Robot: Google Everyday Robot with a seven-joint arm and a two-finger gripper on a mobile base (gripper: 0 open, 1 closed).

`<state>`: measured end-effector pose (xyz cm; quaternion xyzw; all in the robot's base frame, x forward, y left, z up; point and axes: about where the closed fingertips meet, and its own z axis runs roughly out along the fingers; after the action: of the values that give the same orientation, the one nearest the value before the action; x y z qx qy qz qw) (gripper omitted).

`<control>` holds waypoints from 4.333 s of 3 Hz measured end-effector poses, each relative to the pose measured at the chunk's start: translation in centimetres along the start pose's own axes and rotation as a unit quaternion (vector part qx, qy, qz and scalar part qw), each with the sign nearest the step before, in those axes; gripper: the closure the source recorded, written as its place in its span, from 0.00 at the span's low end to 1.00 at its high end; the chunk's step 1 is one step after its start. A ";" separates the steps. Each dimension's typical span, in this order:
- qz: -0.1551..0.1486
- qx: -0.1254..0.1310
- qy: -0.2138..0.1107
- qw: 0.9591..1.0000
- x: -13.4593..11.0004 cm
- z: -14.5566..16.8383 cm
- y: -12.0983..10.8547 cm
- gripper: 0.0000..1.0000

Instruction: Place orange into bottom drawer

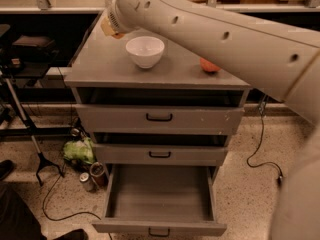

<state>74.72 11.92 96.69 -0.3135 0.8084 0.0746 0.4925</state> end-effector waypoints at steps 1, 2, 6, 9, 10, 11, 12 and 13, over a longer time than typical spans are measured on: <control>-0.018 -0.015 -0.074 0.997 -2.6 -4.4 0.4 1.00; -0.010 -0.057 -0.128 0.990 -3.5 -6.6 1.5 1.00; -0.053 -0.258 -0.137 0.955 8.5 -15.8 7.0 1.00; -0.160 -0.381 -0.075 0.907 15.5 -11.3 18.2 1.00; -0.160 -0.381 -0.075 0.907 15.5 -11.3 18.2 1.00; -0.168 -0.377 -0.071 0.908 14.8 -11.0 17.9 1.00; -0.160 -0.372 -0.043 0.913 17.5 -8.2 18.8 1.00; -0.135 -0.370 0.000 0.919 22.1 -4.9 20.7 1.00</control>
Offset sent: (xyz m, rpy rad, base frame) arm -0.0910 0.0072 0.0704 0.1804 -0.2642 0.4169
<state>51.99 16.61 76.69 -0.5792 0.6731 0.3017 0.3470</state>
